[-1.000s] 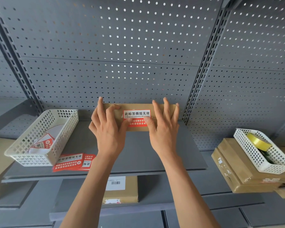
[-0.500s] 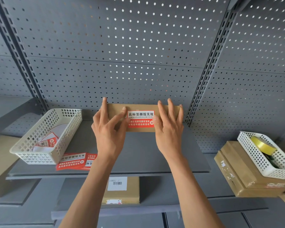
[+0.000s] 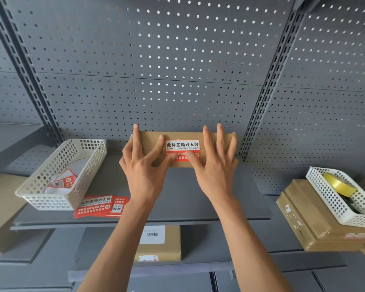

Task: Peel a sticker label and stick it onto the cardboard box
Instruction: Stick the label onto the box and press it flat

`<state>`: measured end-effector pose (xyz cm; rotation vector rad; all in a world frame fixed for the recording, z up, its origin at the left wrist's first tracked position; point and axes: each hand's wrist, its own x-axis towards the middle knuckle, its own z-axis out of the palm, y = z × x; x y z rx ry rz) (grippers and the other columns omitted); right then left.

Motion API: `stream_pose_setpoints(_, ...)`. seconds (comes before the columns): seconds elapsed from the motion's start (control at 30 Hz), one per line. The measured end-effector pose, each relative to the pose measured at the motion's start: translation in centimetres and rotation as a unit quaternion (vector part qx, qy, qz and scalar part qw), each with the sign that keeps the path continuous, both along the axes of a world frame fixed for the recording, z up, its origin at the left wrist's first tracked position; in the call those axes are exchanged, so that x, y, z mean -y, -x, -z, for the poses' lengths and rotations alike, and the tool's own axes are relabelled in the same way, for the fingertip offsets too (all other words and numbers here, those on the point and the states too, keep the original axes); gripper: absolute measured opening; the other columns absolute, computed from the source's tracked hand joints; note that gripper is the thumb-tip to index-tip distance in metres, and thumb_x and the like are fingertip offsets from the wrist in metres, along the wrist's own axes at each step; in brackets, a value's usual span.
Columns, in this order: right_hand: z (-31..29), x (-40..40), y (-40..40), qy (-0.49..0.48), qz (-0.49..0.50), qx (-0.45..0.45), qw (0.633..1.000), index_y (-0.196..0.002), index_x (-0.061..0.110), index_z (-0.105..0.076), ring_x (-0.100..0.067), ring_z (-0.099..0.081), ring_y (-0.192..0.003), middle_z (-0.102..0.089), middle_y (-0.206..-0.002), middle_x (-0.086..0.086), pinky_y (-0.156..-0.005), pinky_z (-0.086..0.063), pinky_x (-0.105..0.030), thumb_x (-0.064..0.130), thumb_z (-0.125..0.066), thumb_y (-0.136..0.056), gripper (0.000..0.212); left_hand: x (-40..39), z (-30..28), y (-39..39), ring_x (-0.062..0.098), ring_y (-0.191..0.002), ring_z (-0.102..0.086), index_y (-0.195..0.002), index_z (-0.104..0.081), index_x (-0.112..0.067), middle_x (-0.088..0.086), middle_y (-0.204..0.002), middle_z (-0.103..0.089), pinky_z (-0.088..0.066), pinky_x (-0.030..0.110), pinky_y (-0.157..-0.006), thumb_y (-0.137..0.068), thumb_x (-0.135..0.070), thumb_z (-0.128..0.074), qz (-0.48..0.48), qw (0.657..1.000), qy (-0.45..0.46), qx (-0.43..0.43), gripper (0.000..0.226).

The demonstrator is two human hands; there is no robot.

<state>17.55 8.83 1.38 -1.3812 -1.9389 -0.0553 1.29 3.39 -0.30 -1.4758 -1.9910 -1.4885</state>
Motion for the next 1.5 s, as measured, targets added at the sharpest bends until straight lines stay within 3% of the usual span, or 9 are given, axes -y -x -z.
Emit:
stream_pose_setpoints(0.3, 0.0, -0.6, -0.6, 0.007, -0.027, 0.006, 1.0, -0.157, 0.033, -0.023, -0.037, -0.006, -0.153, -0.007, -0.169, 0.006, -0.098, -0.041, -0.057, 0.052, -0.028, -0.103, 0.058, 0.1, 0.2, 0.7, 0.033, -0.142, -0.034, -0.131, -0.065, -0.039, 0.009, -0.166, -0.022, -0.03, 0.045, -0.101, -0.093, -0.046, -0.063, 0.018, 1.0, 0.013, -0.011, 0.039)
stream_pose_setpoints(0.43, -0.1, -0.5, -0.7, 0.011, -0.032, -0.003, 0.999, -0.157, 0.033, -0.021, -0.035, -0.004, -0.154, -0.006, -0.169, 0.007, -0.102, -0.038, -0.055, 0.049, -0.019, -0.104, 0.056, 0.2, 0.2, 0.7, 0.032, -0.144, -0.03, -0.134, -0.063, -0.039, 0.007, -0.167, -0.019, -0.029, 0.047, -0.101, -0.096, -0.042, -0.062, 0.023, 0.999, 0.019, -0.017, 0.038)
stream_pose_setpoints(0.53, -0.2, -0.2, -0.6, 0.019, -0.034, -0.016, 0.999, -0.158, 0.034, -0.02, -0.034, -0.002, -0.154, -0.004, -0.169, 0.008, -0.105, -0.036, -0.057, 0.061, -0.021, -0.1, 0.064, 0.3, 0.0, 0.5, 0.03, -0.144, -0.03, -0.133, -0.063, -0.039, 0.007, -0.168, -0.019, -0.03, 0.048, -0.103, -0.091, -0.063, -0.054, 0.017, 1.0, 0.019, -0.014, 0.049)
stream_pose_setpoints(0.63, -0.3, 0.0, -0.4, 0.03, -0.025, -0.014, 0.999, -0.158, 0.035, -0.015, -0.033, 0.001, -0.155, 0.0, -0.169, 0.008, -0.108, -0.034, -0.058, 0.081, -0.036, -0.085, 0.09, 0.3, 0.2, 0.3, 0.032, -0.145, -0.03, -0.135, -0.062, -0.039, 0.008, -0.168, -0.018, -0.034, 0.05, -0.103, -0.078, -0.08, -0.053, 0.008, 0.999, 0.017, -0.039, 0.07)
stream_pose_setpoints(0.73, -0.4, 0.1, -0.3, 0.035, -0.026, -0.001, 0.999, -0.159, 0.035, -0.011, -0.034, 0.004, -0.155, 0.003, -0.169, 0.006, -0.108, -0.034, -0.059, 0.085, -0.044, -0.078, 0.1, 0.1, 0.3, 0.3, 0.032, -0.146, -0.029, -0.136, -0.059, -0.04, 0.009, -0.168, -0.016, -0.034, 0.051, -0.103, -0.073, -0.08, -0.058, 0.006, 0.999, 0.02, -0.042, 0.074)
stream_pose_setpoints(0.87, -0.7, 0.2, -0.7, 0.05, -0.051, -0.019, 0.997, -0.158, 0.038, -0.012, -0.03, 0.008, -0.155, 0.005, -0.169, 0.01, -0.111, -0.029, -0.06, 0.083, -0.043, -0.08, 0.096, 0.2, 0.2, 0.4, 0.029, -0.146, -0.027, -0.135, -0.06, -0.042, 0.005, -0.169, -0.013, -0.033, 0.051, -0.105, -0.076, -0.072, -0.064, 0.017, 0.999, 0.028, -0.024, 0.066)
stream_pose_setpoints(1.23, -1.2, -0.1, -1.4, 0.088, -0.101, -0.086, 0.987, -0.156, 0.04, -0.023, -0.02, 0.007, -0.153, 0.002, -0.167, 0.019, -0.112, -0.022, -0.06, 0.044, -0.065, -0.093, 0.076, 0.9, -0.9, 1.0, 0.024, -0.147, -0.023, -0.132, -0.06, -0.044, 0.0, -0.17, -0.008, -0.022, 0.043, -0.106, -0.079, -0.053, -0.074, 0.078, 0.995, 0.05, 0.038, 0.056)
stream_pose_setpoints(1.5, -1.0, -0.6, -2.1, 0.112, -0.149, -0.149, 0.971, -0.155, 0.036, -0.029, -0.02, 0.008, -0.155, -0.005, -0.166, 0.021, -0.121, -0.009, -0.047, 0.014, -0.064, -0.095, 0.072, 1.3, -1.3, 1.7, 0.021, -0.148, -0.019, -0.135, -0.057, -0.045, -0.001, -0.17, 0.0, -0.018, 0.04, -0.106, -0.083, -0.033, -0.08, 0.114, 0.99, 0.076, 0.041, 0.058)
